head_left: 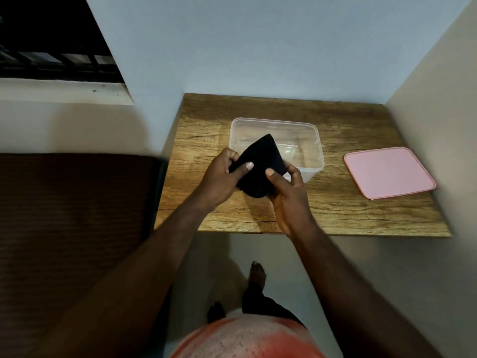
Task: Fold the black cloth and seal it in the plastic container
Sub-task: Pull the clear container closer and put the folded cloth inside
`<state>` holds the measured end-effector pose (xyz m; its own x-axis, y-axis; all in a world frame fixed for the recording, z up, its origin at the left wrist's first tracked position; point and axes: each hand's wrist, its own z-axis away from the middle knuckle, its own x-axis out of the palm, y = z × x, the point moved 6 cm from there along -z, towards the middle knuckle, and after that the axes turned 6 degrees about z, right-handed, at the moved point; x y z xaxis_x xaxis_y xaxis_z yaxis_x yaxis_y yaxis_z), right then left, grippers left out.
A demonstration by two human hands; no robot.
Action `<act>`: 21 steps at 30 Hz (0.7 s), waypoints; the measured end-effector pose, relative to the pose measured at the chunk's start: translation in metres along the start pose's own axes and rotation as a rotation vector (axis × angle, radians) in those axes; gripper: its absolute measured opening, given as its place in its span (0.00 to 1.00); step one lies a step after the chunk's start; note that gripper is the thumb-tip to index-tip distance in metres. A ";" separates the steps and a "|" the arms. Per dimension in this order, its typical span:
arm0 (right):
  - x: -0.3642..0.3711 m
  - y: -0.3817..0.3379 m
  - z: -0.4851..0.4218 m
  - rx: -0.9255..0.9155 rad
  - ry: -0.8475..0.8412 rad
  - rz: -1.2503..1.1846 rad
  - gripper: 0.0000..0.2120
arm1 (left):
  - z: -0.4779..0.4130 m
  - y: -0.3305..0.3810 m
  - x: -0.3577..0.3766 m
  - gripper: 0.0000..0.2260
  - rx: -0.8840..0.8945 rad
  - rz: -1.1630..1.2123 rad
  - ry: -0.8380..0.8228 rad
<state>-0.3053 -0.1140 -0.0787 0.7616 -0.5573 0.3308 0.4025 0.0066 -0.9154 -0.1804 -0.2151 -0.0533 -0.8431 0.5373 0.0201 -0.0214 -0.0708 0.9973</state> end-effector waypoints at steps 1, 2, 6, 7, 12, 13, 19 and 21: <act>0.004 -0.009 -0.005 -0.014 0.008 0.021 0.26 | -0.003 0.001 0.003 0.10 0.015 0.006 0.030; 0.007 -0.017 -0.010 -0.024 0.028 0.061 0.23 | -0.006 0.001 0.005 0.10 0.029 0.012 0.060; 0.007 -0.034 -0.036 0.003 0.090 0.215 0.21 | -0.024 0.006 0.008 0.17 0.050 0.002 0.082; 0.007 -0.037 -0.043 0.003 0.097 0.253 0.21 | -0.030 0.008 0.007 0.21 0.064 -0.034 0.077; -0.002 -0.058 -0.081 -0.007 0.157 0.376 0.21 | -0.064 0.004 -0.015 0.26 0.138 -0.493 0.285; -0.005 -0.059 -0.088 0.005 0.160 0.408 0.20 | -0.071 -0.003 -0.017 0.29 0.078 -0.548 0.271; -0.008 -0.050 -0.113 0.066 0.089 0.582 0.19 | -0.080 -0.017 -0.015 0.25 0.043 -0.669 0.197; -0.006 -0.044 -0.118 0.083 0.021 0.622 0.19 | -0.075 -0.015 -0.016 0.23 0.052 -0.644 0.218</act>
<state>-0.3878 -0.2093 -0.0673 0.8564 -0.4442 -0.2632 -0.0739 0.3991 -0.9139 -0.2066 -0.2860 -0.0739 -0.7599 0.2768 -0.5882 -0.5342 0.2497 0.8076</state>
